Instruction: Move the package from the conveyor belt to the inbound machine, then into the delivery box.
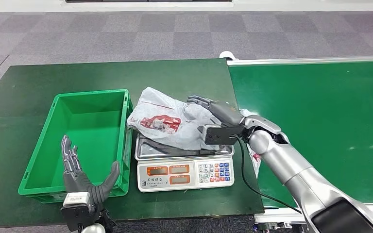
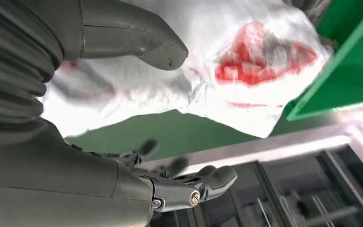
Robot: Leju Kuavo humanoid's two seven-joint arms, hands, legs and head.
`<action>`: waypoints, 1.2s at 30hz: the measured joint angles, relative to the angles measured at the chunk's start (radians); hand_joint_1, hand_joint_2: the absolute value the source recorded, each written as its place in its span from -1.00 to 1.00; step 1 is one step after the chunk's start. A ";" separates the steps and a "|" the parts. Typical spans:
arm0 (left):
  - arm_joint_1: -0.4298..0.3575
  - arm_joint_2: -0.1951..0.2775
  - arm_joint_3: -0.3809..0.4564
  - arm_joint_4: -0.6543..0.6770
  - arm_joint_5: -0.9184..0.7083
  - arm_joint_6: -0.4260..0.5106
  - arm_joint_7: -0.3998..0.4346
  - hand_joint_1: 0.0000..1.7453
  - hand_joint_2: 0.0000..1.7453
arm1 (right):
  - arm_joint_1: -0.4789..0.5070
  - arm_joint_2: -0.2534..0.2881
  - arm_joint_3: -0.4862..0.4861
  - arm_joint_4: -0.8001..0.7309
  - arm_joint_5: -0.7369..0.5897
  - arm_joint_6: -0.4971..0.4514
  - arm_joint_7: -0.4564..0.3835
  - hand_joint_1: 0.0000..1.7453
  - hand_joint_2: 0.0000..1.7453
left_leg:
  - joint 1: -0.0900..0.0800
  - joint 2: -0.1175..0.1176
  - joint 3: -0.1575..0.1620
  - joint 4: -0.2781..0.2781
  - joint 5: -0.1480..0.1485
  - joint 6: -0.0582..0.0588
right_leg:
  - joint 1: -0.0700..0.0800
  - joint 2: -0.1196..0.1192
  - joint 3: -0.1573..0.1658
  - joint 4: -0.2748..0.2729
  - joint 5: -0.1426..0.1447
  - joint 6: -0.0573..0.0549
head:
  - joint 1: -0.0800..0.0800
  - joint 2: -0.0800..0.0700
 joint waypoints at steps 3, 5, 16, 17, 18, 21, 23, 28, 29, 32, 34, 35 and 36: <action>-0.010 0.002 0.000 0.000 0.003 0.000 0.000 -1.00 1.00 | 0.052 -0.050 -0.001 -0.092 -0.058 0.006 -0.014 -1.00 1.00 | 0.000 0.000 0.000 0.000 0.000 0.000 | 0.000 0.000 0.000 0.000 0.000 0.000 | 0.000 0.000; -0.014 0.003 0.000 -0.001 0.006 0.000 0.000 -1.00 1.00 | 0.081 -0.078 -0.006 -0.148 -0.094 0.019 -0.024 -1.00 1.00 | 0.000 0.001 0.000 0.000 0.000 0.000 | 0.000 0.000 -0.001 0.000 0.000 0.000 | 0.000 0.000; -0.039 0.004 0.000 0.004 0.091 -0.142 0.001 -1.00 1.00 | 0.333 -0.168 -0.180 -0.480 -0.230 -0.122 -0.074 -1.00 1.00 | 0.000 0.000 0.000 0.000 -0.001 0.000 | 0.000 -0.001 0.000 0.000 -0.001 0.000 | 0.000 0.000; -0.048 0.004 0.000 0.017 0.117 -0.204 0.004 -1.00 1.00 | 0.371 -0.153 -0.219 -0.511 -0.202 -0.208 -0.085 -1.00 1.00 | 0.000 -0.001 -0.001 0.000 -0.001 0.001 | 0.000 -0.002 0.000 0.000 -0.001 0.000 | 0.000 0.000; -0.060 0.004 0.000 0.035 0.134 -0.265 0.008 -1.00 1.00 | 0.410 -0.131 -0.260 -0.542 -0.173 -0.306 -0.100 -1.00 1.00 | 0.000 -0.001 -0.001 0.000 -0.001 0.001 | 0.000 -0.002 0.000 0.000 -0.001 0.000 | 0.000 0.000; -0.111 0.001 0.006 0.094 0.117 -0.367 0.025 -1.00 1.00 | 0.525 -0.054 -0.374 -0.643 -0.186 -0.581 -0.143 -1.00 1.00 | 0.000 -0.002 -0.001 0.000 -0.001 0.000 | 0.001 -0.003 0.000 0.000 -0.002 0.000 | 0.000 0.000; -0.157 -0.002 0.011 0.134 0.083 -0.387 0.033 -1.00 1.00 | 0.592 -0.014 -0.423 -0.711 -0.252 -0.698 -0.153 -1.00 1.00 | 0.001 -0.002 -0.001 0.000 -0.001 0.000 | 0.001 -0.003 0.000 0.000 -0.002 -0.001 | 0.000 0.000; -0.269 -0.003 0.012 0.207 -0.029 -0.409 0.047 -1.00 1.00 | 0.684 0.063 -0.469 -0.841 -0.375 -0.849 -0.155 -1.00 1.00 | 0.000 0.002 -0.001 0.000 -0.001 -0.001 | 0.001 0.000 -0.002 0.000 -0.001 -0.001 | 0.000 0.000; -0.295 -0.002 0.010 0.220 -0.065 -0.415 0.057 -1.00 1.00 | 0.696 0.082 -0.480 -0.862 -0.394 -0.857 -0.155 -1.00 1.00 | 0.000 0.002 -0.001 0.000 0.000 -0.001 | 0.001 0.000 -0.002 0.000 -0.001 -0.001 | 0.000 0.000; -0.376 0.001 -0.002 0.265 -0.171 -0.435 0.095 -1.00 1.00 | 0.718 0.131 -0.510 -0.904 -0.452 -0.848 -0.155 -1.00 1.00 | 0.000 0.002 -0.001 0.000 0.000 -0.001 | 0.001 0.000 -0.001 0.001 -0.001 -0.001 | 0.000 0.000; -0.419 0.002 -0.011 0.291 -0.210 -0.441 0.110 -1.00 1.00 | 0.726 0.152 -0.522 -0.915 -0.473 -0.832 -0.155 -1.00 1.00 | 0.000 0.002 0.000 0.000 0.000 -0.001 | 0.001 0.001 -0.001 0.001 0.000 -0.001 | 0.000 0.000; -0.436 0.002 -0.015 0.302 -0.219 -0.442 0.114 -1.00 1.00 | 0.730 0.160 -0.527 -0.919 -0.478 -0.826 -0.155 -1.00 1.00 | 0.000 0.003 0.000 0.000 0.000 -0.001 | 0.001 0.002 -0.002 0.001 0.000 -0.001 | 0.000 0.000; -0.450 0.003 -0.017 0.311 -0.223 -0.442 0.116 -1.00 1.00 | 0.733 0.167 -0.531 -0.922 -0.481 -0.822 -0.155 -1.00 1.00 | 0.000 0.003 0.000 0.000 0.000 -0.001 | 0.000 0.002 -0.002 0.001 0.000 -0.001 | 0.000 0.000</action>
